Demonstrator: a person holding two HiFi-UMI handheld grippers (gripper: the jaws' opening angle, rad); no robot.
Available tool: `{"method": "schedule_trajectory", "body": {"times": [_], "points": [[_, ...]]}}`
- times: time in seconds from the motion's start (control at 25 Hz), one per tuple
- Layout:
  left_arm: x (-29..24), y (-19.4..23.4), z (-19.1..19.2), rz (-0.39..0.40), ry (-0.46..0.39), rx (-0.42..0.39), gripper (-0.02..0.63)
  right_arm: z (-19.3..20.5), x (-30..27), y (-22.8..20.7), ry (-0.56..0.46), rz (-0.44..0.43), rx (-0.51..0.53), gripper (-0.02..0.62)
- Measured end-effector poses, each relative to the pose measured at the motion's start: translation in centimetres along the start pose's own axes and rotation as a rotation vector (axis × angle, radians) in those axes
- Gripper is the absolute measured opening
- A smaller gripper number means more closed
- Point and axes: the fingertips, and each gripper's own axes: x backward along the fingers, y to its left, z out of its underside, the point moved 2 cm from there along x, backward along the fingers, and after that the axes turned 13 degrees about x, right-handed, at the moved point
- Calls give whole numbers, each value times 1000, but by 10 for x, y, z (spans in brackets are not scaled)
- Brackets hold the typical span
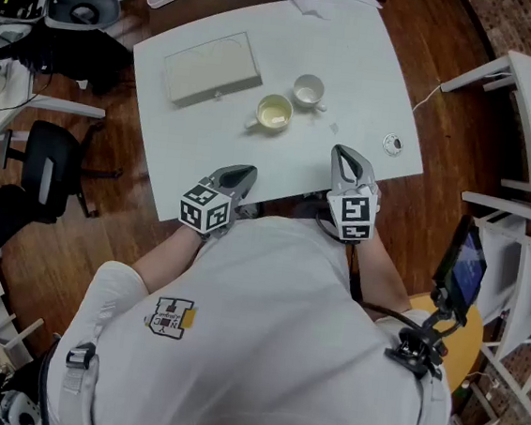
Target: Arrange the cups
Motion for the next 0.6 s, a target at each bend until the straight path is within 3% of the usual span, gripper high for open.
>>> {"method": "schedule_trajectory", "body": {"times": [0.32, 0.56, 0.6], "points": [[-66, -36, 10, -133, 33, -20, 0, 14, -59, -55, -26, -185, 70, 0], [-50, -24, 7, -255, -50, 73, 0, 15, -96, -52, -9, -264, 122, 8], [-48, -20, 5, -266, -60, 96, 0, 15, -99, -49, 0, -278, 130, 63]]}}
